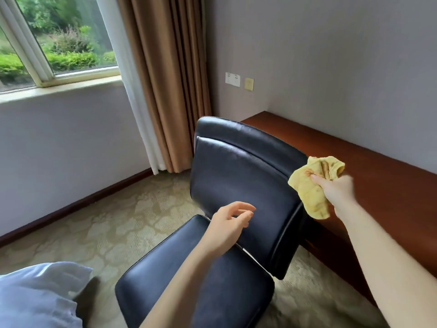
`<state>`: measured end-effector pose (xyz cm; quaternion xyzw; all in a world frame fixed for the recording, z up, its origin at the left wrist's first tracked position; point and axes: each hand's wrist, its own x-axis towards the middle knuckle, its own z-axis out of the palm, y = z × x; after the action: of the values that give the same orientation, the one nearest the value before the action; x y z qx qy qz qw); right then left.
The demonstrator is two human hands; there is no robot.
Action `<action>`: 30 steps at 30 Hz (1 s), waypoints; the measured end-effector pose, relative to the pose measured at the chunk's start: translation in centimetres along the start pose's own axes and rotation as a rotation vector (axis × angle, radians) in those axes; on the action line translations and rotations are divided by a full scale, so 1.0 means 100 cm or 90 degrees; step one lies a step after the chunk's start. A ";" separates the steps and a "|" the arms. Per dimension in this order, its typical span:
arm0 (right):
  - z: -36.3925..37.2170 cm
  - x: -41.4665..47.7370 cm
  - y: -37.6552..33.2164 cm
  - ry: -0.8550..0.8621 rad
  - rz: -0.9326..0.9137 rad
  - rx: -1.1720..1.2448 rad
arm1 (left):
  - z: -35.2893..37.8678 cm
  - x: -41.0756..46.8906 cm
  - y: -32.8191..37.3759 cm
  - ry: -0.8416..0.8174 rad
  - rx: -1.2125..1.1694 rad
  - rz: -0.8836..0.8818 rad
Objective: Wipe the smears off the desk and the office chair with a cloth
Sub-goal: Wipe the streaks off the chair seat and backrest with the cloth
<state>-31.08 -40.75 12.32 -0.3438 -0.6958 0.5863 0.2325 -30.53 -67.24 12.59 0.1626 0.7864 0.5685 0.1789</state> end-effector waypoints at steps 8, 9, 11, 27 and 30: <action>-0.050 -0.093 0.011 0.003 -0.009 -0.166 | 0.014 -0.054 0.010 -0.062 0.001 0.060; -0.053 -0.103 0.011 -0.012 -0.021 -0.192 | 0.017 -0.058 0.012 -0.067 -0.001 0.060; -0.065 -0.130 0.015 -0.010 -0.044 -0.255 | 0.026 -0.070 0.015 -0.084 0.000 0.065; -0.139 -0.309 0.031 -0.172 -0.152 -0.210 | 0.078 -0.160 0.007 -0.058 0.043 0.067; -0.149 -0.316 0.030 -0.075 -0.123 -0.167 | 0.080 -0.183 0.008 -0.039 0.238 0.147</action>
<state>1.12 -54.49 14.94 -0.2682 -0.8085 0.4842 0.1997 -10.58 -68.72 12.79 0.2994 0.8482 0.4246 0.1032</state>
